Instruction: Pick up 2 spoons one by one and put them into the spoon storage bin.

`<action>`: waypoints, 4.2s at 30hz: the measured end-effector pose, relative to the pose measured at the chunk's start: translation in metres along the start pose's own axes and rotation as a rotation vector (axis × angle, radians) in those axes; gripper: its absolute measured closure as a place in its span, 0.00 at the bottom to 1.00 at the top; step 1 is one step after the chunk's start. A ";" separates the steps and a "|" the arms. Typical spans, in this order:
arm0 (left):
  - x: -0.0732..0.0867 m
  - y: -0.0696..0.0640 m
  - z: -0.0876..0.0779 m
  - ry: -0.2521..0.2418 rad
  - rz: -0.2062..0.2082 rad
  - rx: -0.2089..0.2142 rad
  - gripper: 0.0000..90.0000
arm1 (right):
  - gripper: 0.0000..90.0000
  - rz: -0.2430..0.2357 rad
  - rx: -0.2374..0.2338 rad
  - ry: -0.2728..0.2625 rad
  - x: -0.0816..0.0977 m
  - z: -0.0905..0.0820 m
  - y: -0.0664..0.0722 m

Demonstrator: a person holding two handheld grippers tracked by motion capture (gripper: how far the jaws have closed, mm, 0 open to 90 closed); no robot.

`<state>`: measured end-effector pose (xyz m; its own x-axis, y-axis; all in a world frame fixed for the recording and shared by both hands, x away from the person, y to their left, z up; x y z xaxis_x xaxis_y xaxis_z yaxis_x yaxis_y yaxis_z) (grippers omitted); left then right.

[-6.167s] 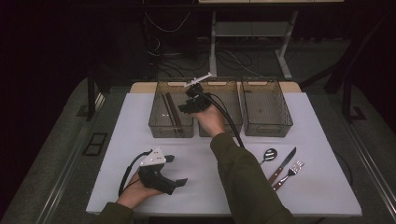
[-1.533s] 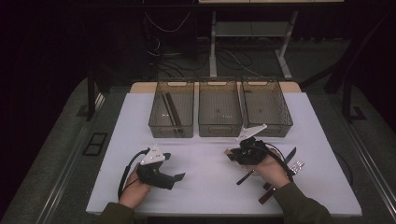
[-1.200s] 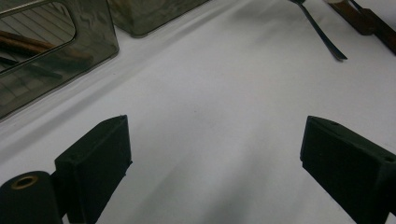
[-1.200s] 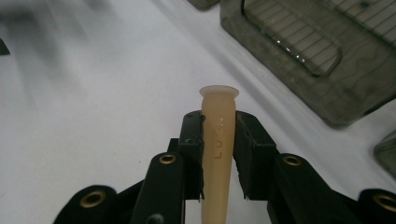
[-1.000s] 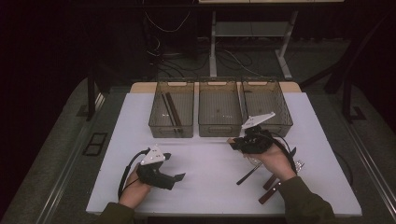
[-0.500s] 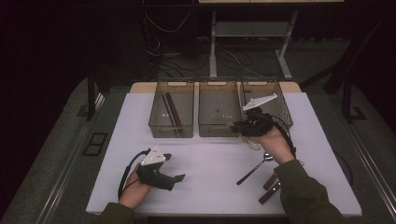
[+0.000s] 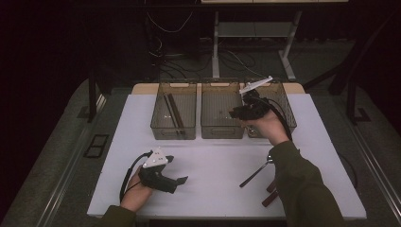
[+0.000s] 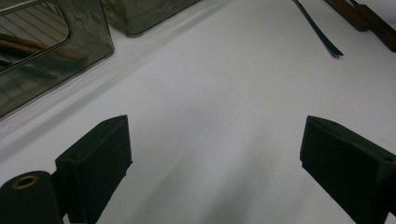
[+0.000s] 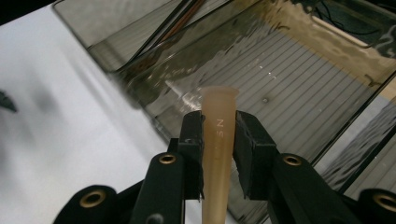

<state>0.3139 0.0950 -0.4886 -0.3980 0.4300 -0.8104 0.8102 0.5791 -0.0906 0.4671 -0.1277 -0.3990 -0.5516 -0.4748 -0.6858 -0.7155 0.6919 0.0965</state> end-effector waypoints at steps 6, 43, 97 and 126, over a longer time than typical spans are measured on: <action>0.000 0.000 0.000 0.007 0.002 0.001 0.09 | 0.82 0.010 0.025 0.012 -0.013 0.012 -0.011; -0.001 -0.003 -0.001 -0.001 0.014 0.022 0.09 | 0.61 0.054 0.076 0.081 -0.023 0.081 -0.029; 0.005 0.003 -0.001 0.028 0.004 -0.010 0.09 | 1.00 -0.074 -0.115 0.068 0.175 -0.040 0.055; 0.004 0.002 0.000 0.033 0.010 -0.008 0.09 | 1.00 -0.145 -0.114 0.077 0.184 -0.007 0.084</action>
<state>0.3141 0.0978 -0.4925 -0.4037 0.4582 -0.7919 0.8108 0.5802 -0.0776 0.3025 -0.1606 -0.5123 -0.4670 -0.6080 -0.6420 -0.8314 0.5492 0.0847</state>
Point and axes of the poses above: each handheld gripper's, and its own axes: z roughly forward along the jaws, x roughly out of its underside, y roughly to its left, the point moved 9 cm from there along z, roughly forward along the jaws, and after that the axes turned 1 degree about y, right-handed, at the moved point
